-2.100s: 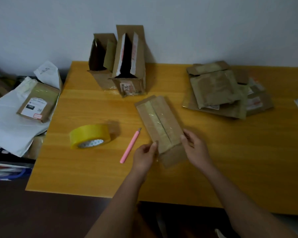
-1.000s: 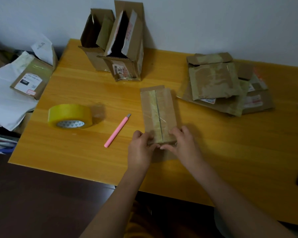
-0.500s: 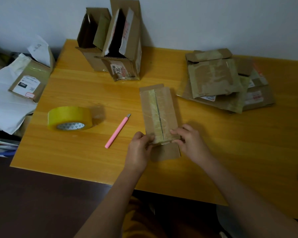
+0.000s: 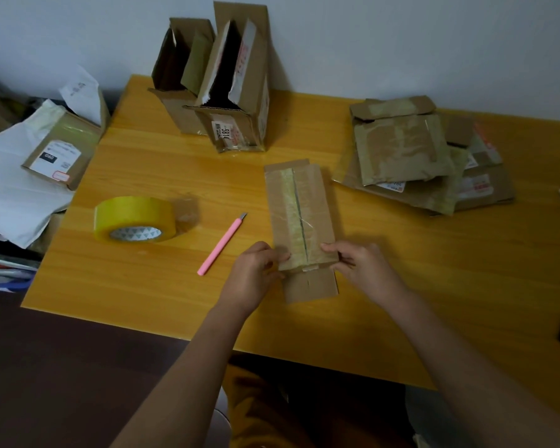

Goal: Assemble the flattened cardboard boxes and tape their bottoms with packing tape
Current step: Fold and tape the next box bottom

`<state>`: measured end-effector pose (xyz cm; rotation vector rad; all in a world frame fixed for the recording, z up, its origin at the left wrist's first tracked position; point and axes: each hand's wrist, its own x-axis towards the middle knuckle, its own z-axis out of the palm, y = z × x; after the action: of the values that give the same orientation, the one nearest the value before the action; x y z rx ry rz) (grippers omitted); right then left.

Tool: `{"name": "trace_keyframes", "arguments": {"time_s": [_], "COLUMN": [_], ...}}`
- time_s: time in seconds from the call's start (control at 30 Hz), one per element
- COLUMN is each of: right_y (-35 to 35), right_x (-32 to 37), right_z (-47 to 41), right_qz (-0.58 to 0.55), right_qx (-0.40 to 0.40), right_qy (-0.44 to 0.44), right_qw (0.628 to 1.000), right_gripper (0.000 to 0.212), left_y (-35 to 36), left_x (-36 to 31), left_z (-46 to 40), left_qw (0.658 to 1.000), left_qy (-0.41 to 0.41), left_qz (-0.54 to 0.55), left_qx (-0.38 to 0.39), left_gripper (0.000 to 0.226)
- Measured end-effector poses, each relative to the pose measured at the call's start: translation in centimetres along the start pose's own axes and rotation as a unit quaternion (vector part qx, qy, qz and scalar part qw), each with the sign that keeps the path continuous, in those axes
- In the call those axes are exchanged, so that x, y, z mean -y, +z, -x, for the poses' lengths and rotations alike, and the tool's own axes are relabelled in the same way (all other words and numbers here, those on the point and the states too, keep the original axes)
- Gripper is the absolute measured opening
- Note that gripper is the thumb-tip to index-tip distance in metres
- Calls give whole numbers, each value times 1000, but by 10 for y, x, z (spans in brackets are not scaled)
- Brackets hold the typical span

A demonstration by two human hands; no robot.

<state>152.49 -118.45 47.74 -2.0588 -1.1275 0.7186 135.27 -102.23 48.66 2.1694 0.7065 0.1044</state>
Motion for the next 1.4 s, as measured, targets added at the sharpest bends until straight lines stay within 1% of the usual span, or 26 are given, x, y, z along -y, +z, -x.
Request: {"name": "trace_keyframes", "arguments": {"time_s": [0.1, 0.2, 0.3, 0.4, 0.47, 0.57, 0.67, 0.77, 0.83, 0.97, 1.0, 1.07, 1.13, 1.2, 1.23, 1.33, 1.4], "right_y": [4, 13, 21, 23, 22, 27, 33, 29, 29, 38, 40, 43, 46, 47, 47, 37, 24], "right_x": [-2, -4, -5, -9, -11, -15, -15, -13, -12, -10, -11, -13, -16, -19, -17, -3, 6], "right_z": [-2, 1, 5, 6, 5, 4, 6, 7, 6, 6, 6, 7, 7, 6, 6, 7, 11], "right_qz": [10, 46, 69, 102, 119, 103, 60, 66, 96, 160, 165, 137, 108, 91, 78, 53, 79], "right_qx": [-7, -56, -97, -89, -82, -111, -146, -151, -147, -161, -160, -157, -162, -158, -151, -111, -74], "right_qy": [-12, -40, -64, -71, -90, -112, -78, -82, -92, -97, -102, -99, -79, -65, -54, -8, -4], "right_qw": [1000, 997, 991, 988, 985, 982, 984, 983, 980, 969, 968, 973, 978, 981, 984, 992, 994], "right_gripper": [46, 43, 43, 51, 57, 53, 45, 43, 47, 66, 68, 66, 69, 73, 70, 54, 37], "left_y": [6, 15, 27, 33, 32, 33, 35, 31, 29, 32, 32, 32, 31, 32, 31, 28, 19], "left_x": [1, 1, -3, -7, -5, -1, -2, -1, 1, 2, 2, 3, 2, 2, 0, -1, -9], "left_z": [1, 2, 8, 14, 13, 11, 15, 18, 16, 14, 14, 14, 13, 10, 11, 14, 14], "left_qw": [1000, 999, 997, 996, 996, 994, 994, 995, 994, 992, 991, 989, 984, 984, 986, 990, 996], "left_qy": [-4, -7, -32, -30, -24, -6, 0, 33, 53, 63, 64, 74, 90, 96, 87, 74, 12], "left_qz": [6, -10, -19, -17, -44, -88, -69, -51, -54, -62, -72, -100, -120, -108, -99, -72, -28], "left_qx": [-16, -43, -72, -81, -71, -70, -89, -76, -78, -89, -92, -87, -91, -105, -104, -100, -78], "left_gripper": [39, 32, 29, 26, 26, 29, 33, 34, 38, 31, 30, 30, 34, 38, 36, 27, 19]}}
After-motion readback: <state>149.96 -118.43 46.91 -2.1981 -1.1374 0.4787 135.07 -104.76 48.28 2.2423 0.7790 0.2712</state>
